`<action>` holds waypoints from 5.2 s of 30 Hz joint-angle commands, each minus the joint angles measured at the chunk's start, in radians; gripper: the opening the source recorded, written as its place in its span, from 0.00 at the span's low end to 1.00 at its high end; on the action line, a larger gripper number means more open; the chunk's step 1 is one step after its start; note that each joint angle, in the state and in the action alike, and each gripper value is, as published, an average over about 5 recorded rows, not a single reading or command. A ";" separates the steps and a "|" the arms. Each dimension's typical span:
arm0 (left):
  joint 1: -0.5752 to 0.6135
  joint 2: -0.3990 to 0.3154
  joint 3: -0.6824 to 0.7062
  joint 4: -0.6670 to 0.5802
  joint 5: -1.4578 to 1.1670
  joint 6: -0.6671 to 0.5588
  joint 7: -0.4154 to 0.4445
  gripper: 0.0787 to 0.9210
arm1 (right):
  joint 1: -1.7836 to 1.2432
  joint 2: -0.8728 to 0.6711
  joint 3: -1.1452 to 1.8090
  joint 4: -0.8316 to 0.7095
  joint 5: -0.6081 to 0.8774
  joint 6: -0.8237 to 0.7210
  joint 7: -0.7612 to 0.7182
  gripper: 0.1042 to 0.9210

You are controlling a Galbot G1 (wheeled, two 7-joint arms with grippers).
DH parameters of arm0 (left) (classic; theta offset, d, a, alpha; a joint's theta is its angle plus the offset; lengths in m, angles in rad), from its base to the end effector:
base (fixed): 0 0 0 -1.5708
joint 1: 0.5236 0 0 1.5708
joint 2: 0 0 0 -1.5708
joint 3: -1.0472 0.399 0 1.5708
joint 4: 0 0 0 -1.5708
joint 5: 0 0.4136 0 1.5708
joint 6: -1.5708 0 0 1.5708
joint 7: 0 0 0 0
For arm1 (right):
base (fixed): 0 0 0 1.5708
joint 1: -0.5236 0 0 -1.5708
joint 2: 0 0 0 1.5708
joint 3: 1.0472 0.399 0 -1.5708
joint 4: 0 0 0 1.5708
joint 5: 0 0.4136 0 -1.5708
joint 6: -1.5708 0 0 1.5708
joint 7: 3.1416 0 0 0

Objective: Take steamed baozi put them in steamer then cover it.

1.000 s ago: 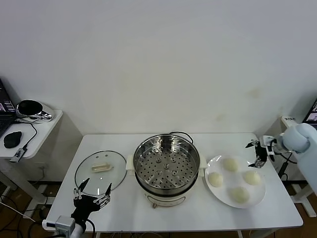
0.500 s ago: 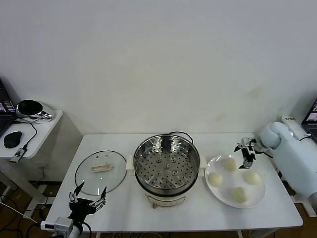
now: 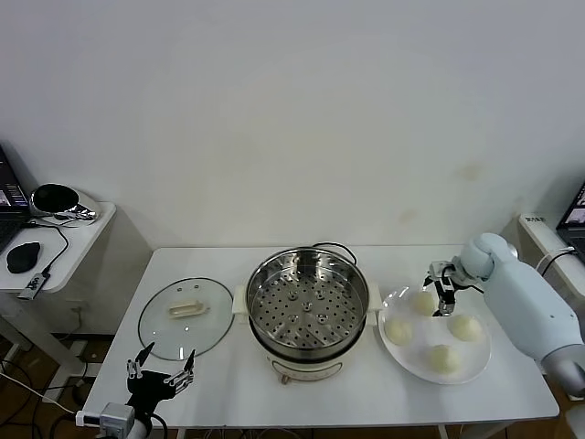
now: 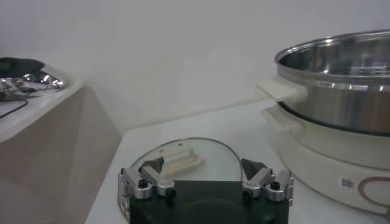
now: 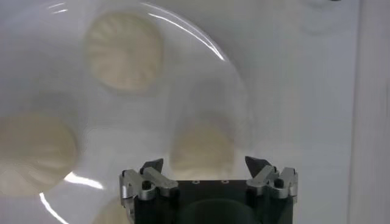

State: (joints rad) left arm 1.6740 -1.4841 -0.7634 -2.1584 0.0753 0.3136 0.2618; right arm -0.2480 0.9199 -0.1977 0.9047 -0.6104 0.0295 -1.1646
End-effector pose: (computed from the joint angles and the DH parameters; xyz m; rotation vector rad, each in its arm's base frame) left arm 0.1758 0.0961 -0.3273 -0.0948 -2.7498 -0.2936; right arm 0.6368 -0.2258 -0.2788 1.1499 -1.4129 1.4253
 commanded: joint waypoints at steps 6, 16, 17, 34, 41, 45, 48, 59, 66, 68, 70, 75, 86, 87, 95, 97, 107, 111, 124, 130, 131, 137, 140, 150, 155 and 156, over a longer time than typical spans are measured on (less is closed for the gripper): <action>0.000 -0.001 0.000 0.013 -0.002 0.002 -0.001 0.88 | 0.002 0.014 0.006 -0.036 -0.019 -0.003 0.019 0.88; 0.000 -0.003 0.005 0.019 0.000 0.002 -0.002 0.88 | 0.002 0.018 0.015 -0.053 -0.007 -0.013 0.031 0.71; 0.000 -0.003 0.005 0.019 0.001 0.002 -0.002 0.88 | 0.003 0.018 0.016 -0.053 -0.003 -0.015 0.032 0.69; -0.029 -0.015 0.025 0.057 0.022 0.011 -0.020 0.88 | 0.351 -0.092 -0.258 0.159 0.378 -0.094 -0.114 0.62; -0.014 -0.006 0.023 0.047 0.034 0.024 -0.034 0.88 | 0.620 0.016 -0.436 0.125 0.520 -0.119 -0.172 0.62; -0.007 -0.004 0.017 0.047 0.031 0.025 -0.042 0.88 | 0.696 0.120 -0.498 0.075 0.529 -0.102 -0.195 0.62; -0.001 -0.005 0.013 0.043 0.029 0.024 -0.046 0.88 | 0.718 0.203 -0.508 0.028 0.536 -0.057 -0.222 0.62; 0.024 -0.021 0.002 0.030 0.018 0.018 -0.067 0.88 | 0.657 0.378 -0.463 -0.034 0.522 0.516 -0.356 0.62; 0.035 -0.027 -0.003 0.035 0.018 0.018 -0.077 0.88 | 0.628 0.388 -0.498 0.063 0.446 0.793 -0.305 0.62; 0.039 -0.031 -0.003 0.031 0.019 0.018 -0.078 0.88 | 0.619 0.390 -0.509 0.080 0.405 0.800 -0.295 0.62; 0.043 -0.035 -0.003 0.028 0.020 0.018 -0.078 0.88 | 0.609 0.390 -0.518 0.102 0.358 0.800 -0.279 0.62; 0.051 -0.044 0.001 0.023 0.029 0.015 -0.085 0.88 | 0.577 0.395 -0.517 0.128 0.229 0.800 -0.251 0.62; 0.062 -0.055 0.006 0.002 0.029 0.009 -0.090 0.88 | 0.524 0.436 -0.515 0.024 0.189 0.800 -0.246 0.62; 0.063 -0.054 0.004 0.002 0.028 0.010 -0.090 0.88 | 0.519 0.443 -0.510 0.014 0.187 0.800 -0.245 0.62; 0.058 -0.049 0.000 0.017 0.022 0.013 -0.091 0.88 | 0.484 0.490 -0.502 -0.038 0.185 0.800 -0.231 0.62; 0.056 -0.048 -0.001 0.018 0.019 0.016 -0.092 0.88 | 0.477 0.500 -0.500 -0.049 0.177 0.800 -0.227 0.62; 0.051 -0.049 0.000 0.028 0.014 0.017 -0.092 0.88 | 0.455 0.511 -0.498 -0.069 0.131 0.799 -0.192 0.63; 0.052 -0.051 0.002 0.028 0.015 0.017 -0.092 0.88 | 0.445 0.510 -0.497 -0.080 0.106 0.799 -0.146 0.69; 0.056 -0.055 0.004 0.021 0.017 0.023 -0.090 0.88 | 0.531 0.371 -0.530 0.124 0.413 0.609 -0.214 0.88; 0.076 -0.046 0.001 -0.017 0.016 0.040 -0.089 0.88 | 0.666 0.175 -0.609 0.351 0.585 0.200 -0.205 0.88; 0.079 -0.043 0.001 -0.020 0.016 0.042 -0.090 0.88 | 0.688 0.145 -0.618 0.365 0.611 0.140 -0.202 0.88; 0.076 -0.031 0.013 -0.027 0.016 0.054 -0.092 0.88 | 0.780 -0.067 -0.693 0.447 0.794 -0.220 -0.183 0.88; 0.072 -0.024 0.018 -0.031 0.013 0.057 -0.091 0.88 | 0.775 -0.171 -0.697 0.514 0.804 -0.405 -0.190 0.88; 0.073 -0.005 0.031 -0.052 0.006 0.069 -0.084 0.88 | 0.596 -0.427 -0.627 0.703 0.623 -0.550 -0.177 0.88; 0.085 -0.009 0.038 -0.062 0.009 0.071 -0.085 0.88 | 0.411 -0.460 -0.516 0.740 0.522 -0.529 -0.163 0.88; 0.088 -0.011 0.038 -0.063 0.009 0.071 -0.085 0.88 | 0.369 -0.460 -0.496 0.742 0.505 -0.525 -0.160 0.88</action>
State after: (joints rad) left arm 1.7522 -1.4942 -0.7279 -2.2091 0.0832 0.3839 0.1772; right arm 0.3273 0.6261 -0.7916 1.5216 -0.0158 -0.3448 -1.3390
